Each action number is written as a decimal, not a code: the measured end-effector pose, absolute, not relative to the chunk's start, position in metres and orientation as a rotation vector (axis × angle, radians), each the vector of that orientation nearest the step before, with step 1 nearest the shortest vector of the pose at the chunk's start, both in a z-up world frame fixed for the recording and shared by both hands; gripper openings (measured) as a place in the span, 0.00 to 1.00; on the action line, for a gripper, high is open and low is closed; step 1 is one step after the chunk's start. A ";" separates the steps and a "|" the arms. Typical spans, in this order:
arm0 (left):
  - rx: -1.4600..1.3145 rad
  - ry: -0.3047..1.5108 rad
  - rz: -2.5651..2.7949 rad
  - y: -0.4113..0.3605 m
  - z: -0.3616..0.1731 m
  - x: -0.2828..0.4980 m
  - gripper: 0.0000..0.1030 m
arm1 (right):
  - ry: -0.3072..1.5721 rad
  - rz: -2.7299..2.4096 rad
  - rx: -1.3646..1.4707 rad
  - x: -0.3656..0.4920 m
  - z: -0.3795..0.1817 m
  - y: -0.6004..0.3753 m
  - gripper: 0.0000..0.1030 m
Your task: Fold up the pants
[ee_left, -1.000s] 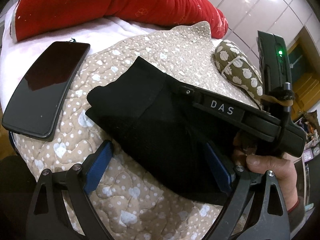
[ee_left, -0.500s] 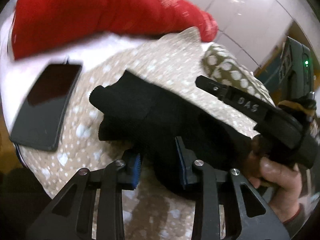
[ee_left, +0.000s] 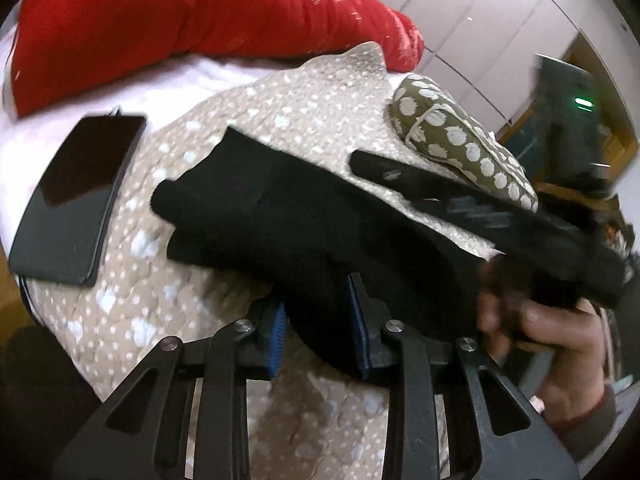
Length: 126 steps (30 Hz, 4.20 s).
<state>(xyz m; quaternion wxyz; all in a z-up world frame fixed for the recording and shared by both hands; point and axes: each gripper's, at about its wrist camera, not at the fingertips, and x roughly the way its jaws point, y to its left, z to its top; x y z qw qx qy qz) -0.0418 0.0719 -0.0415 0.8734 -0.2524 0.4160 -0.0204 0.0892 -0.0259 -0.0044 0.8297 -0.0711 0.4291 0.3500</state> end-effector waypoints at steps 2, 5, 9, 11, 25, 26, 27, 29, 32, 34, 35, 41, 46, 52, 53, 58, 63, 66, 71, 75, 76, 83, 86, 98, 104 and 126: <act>-0.571 0.873 -0.036 0.079 -0.045 -0.048 0.29 | 0.927 0.759 -0.258 0.093 -0.015 -0.007 0.51; -0.657 0.828 -0.024 0.092 -0.046 -0.057 0.76 | 0.956 0.798 -0.353 0.100 -0.033 0.009 0.51; -0.735 0.791 -0.020 0.100 -0.052 -0.052 0.89 | 0.990 0.857 -0.284 0.115 -0.047 0.013 0.52; -0.723 0.838 -0.010 0.098 -0.062 -0.044 0.89 | 1.001 0.851 -0.185 0.120 -0.054 0.008 0.50; -0.410 0.708 -0.239 0.033 0.011 -0.048 0.18 | 0.667 0.841 -0.101 0.058 0.031 -0.060 0.00; -0.387 0.700 -0.258 0.024 0.015 -0.048 0.18 | 0.648 0.819 -0.079 0.053 0.038 -0.075 0.00; -0.359 0.699 -0.271 0.011 0.018 -0.047 0.18 | 0.640 0.783 -0.058 0.050 0.044 -0.092 0.00; -0.361 0.716 -0.277 0.002 0.016 -0.044 0.18 | 0.661 0.738 -0.019 0.049 0.051 -0.113 0.00; -0.360 0.739 -0.286 -0.005 0.011 -0.042 0.18 | 0.647 0.688 0.029 0.049 0.061 -0.137 0.04; -0.333 0.733 -0.282 -0.010 0.013 -0.041 0.18 | 0.656 0.697 0.054 0.054 0.066 -0.139 0.22; -0.319 0.725 -0.284 -0.012 0.014 -0.043 0.18 | 0.665 0.697 0.059 0.055 0.067 -0.137 0.42; -0.198 0.697 -0.266 -0.038 0.004 -0.035 0.18 | 0.729 0.805 0.063 0.052 0.100 -0.118 0.51; -0.092 0.677 -0.251 -0.058 0.002 -0.043 0.18 | 0.929 0.958 0.128 0.063 0.124 -0.085 0.68; 0.015 0.661 -0.225 -0.076 -0.011 -0.048 0.18 | 1.117 0.839 -0.180 0.058 0.104 -0.044 0.68; 0.043 0.648 -0.219 -0.080 -0.012 -0.051 0.18 | 1.142 0.827 -0.231 0.057 0.098 -0.042 0.68; 0.087 0.651 -0.235 -0.088 -0.016 -0.053 0.18 | 1.149 0.788 -0.246 0.059 0.080 -0.060 0.29; 0.041 0.683 -0.373 -0.068 -0.008 -0.070 0.19 | 0.997 0.707 -0.170 0.038 0.093 -0.119 0.13; -0.026 0.636 -0.508 -0.048 0.010 -0.085 0.39 | 0.955 0.636 -0.035 0.031 0.096 -0.183 0.13; -0.077 0.613 -0.512 -0.038 0.021 -0.081 0.61 | 0.979 0.412 0.147 0.024 0.047 -0.278 0.13; -0.054 0.697 -0.427 -0.046 0.009 -0.058 0.61 | 1.020 0.346 0.370 0.016 -0.009 -0.315 0.15; -0.054 0.712 -0.419 -0.048 0.007 -0.052 0.61 | 0.994 0.346 0.426 0.011 -0.011 -0.322 0.21; -0.029 0.756 -0.390 -0.067 -0.006 -0.029 0.61 | 0.901 0.332 0.554 -0.037 -0.007 -0.342 0.41; -0.015 0.786 -0.376 -0.081 -0.013 -0.023 0.61 | 0.898 0.270 0.495 -0.040 -0.009 -0.331 0.41; -0.033 0.873 -0.326 -0.098 -0.029 0.000 0.66 | 0.920 0.175 0.128 -0.066 -0.006 -0.284 0.41; -0.041 0.883 -0.320 -0.098 -0.029 0.003 0.67 | 0.912 0.178 0.167 -0.076 0.001 -0.292 0.41; -0.050 0.896 -0.288 -0.102 -0.026 0.040 0.77 | 0.914 0.135 0.224 0.008 -0.022 -0.291 0.43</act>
